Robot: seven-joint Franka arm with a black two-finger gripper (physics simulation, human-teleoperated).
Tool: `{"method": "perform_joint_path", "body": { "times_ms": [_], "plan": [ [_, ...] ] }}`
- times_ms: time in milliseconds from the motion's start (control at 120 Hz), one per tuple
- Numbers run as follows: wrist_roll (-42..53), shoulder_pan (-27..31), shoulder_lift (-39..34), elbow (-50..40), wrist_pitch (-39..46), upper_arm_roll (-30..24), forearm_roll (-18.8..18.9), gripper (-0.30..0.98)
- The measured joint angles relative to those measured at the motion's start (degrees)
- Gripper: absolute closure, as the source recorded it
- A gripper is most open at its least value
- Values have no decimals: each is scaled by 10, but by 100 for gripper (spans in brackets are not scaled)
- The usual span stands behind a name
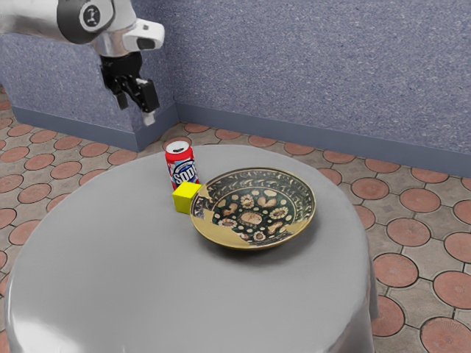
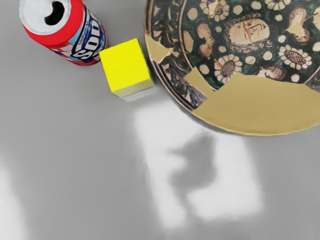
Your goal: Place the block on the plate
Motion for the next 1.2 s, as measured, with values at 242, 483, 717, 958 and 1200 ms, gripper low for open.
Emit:
{"method": "perform_joint_path", "body": {
  "times_ms": [242,483,717,958,1200],
  "plan": [
    [36,23,17,-30,36,0,-9,0],
    [196,98,117,-5,90,-37,-34,0],
    [347,124,206,40,116,-41,-48,0],
    [453,140,256,41,145,-55,-64,0],
    [531,175,276,48,163,-95,-66,0]
  ]
}}
